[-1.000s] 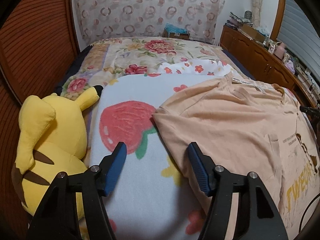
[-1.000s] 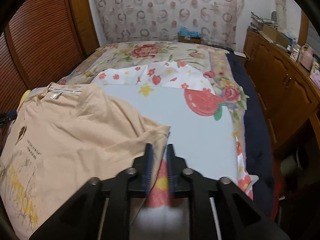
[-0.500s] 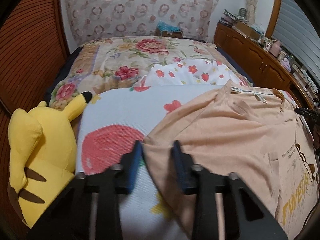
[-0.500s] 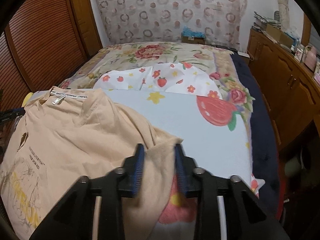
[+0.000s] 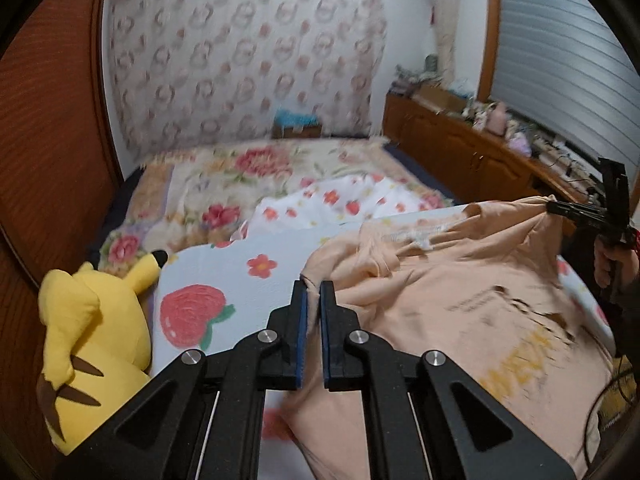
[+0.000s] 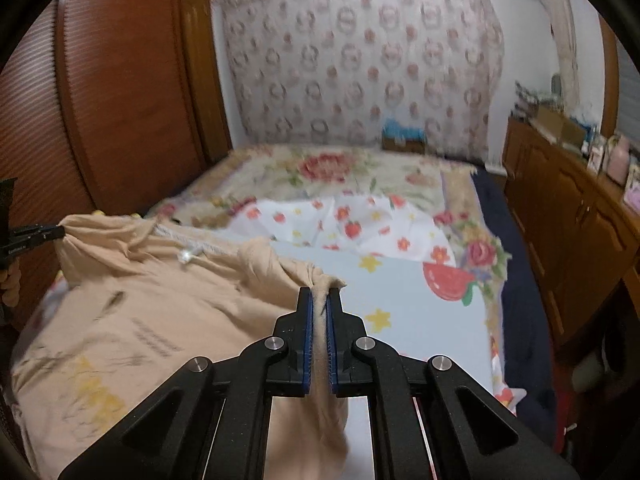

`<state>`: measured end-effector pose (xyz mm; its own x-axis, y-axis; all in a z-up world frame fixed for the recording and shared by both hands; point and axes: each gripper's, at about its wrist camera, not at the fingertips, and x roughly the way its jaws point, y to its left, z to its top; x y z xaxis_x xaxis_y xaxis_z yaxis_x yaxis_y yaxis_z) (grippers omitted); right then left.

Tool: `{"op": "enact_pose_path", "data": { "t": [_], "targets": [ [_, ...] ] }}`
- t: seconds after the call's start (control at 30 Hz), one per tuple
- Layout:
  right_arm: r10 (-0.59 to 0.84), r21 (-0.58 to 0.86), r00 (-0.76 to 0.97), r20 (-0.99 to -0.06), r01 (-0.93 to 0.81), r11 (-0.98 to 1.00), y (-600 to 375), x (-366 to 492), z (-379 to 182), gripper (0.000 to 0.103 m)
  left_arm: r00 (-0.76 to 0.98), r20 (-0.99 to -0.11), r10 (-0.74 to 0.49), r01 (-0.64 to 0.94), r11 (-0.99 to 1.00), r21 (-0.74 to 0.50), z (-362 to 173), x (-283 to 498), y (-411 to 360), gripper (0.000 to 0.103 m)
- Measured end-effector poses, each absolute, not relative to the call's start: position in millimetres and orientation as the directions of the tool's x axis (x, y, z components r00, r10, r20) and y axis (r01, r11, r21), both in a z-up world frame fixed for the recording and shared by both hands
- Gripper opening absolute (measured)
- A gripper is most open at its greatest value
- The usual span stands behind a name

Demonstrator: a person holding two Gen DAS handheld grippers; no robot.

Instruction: Fold small clothes

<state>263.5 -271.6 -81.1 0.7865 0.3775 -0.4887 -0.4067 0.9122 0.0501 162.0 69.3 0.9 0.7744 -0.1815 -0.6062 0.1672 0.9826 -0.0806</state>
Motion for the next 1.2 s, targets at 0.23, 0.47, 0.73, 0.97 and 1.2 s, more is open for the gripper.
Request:
{"op": "enact_pose_path", "data": {
  "t": [0.23, 0.47, 0.73, 0.97, 1.2],
  "targets": [
    [0.414, 0.062, 0.810, -0.416, -0.429, 0.901, -295, 169, -87, 0.006, 0.820, -0.533, -0.210, 0.188, 0.978, -0.095, 16, 72, 63, 0.007],
    [0.436, 0.087, 0.793, -0.426, -0.444, 0.892, -325, 80, -106, 0.006, 0.827, -0.522, -0.209, 0.171, 0.978, -0.120, 12, -1, 71, 0.007],
    [0.392, 0.099, 0.753, -0.528, -0.404, 0.909, -362, 21, -112, 0.006, 0.791, -0.586, -0.174, 0.128, 0.985, -0.119, -6, -47, 79, 0.007],
    [0.334, 0.102, 0.701, -0.631, -0.351, 0.931, -365, 22, -136, 0.011, 0.757, -0.637, -0.147, 0.114, 0.989, -0.093, -26, -50, 82, 0.042],
    [0.303, 0.052, 0.734, -0.607, -0.344, 0.937, -357, 40, -124, 0.045, 0.757, -0.633, -0.162, 0.147, 0.986, -0.077, -27, -18, 84, 0.077]
  ]
}}
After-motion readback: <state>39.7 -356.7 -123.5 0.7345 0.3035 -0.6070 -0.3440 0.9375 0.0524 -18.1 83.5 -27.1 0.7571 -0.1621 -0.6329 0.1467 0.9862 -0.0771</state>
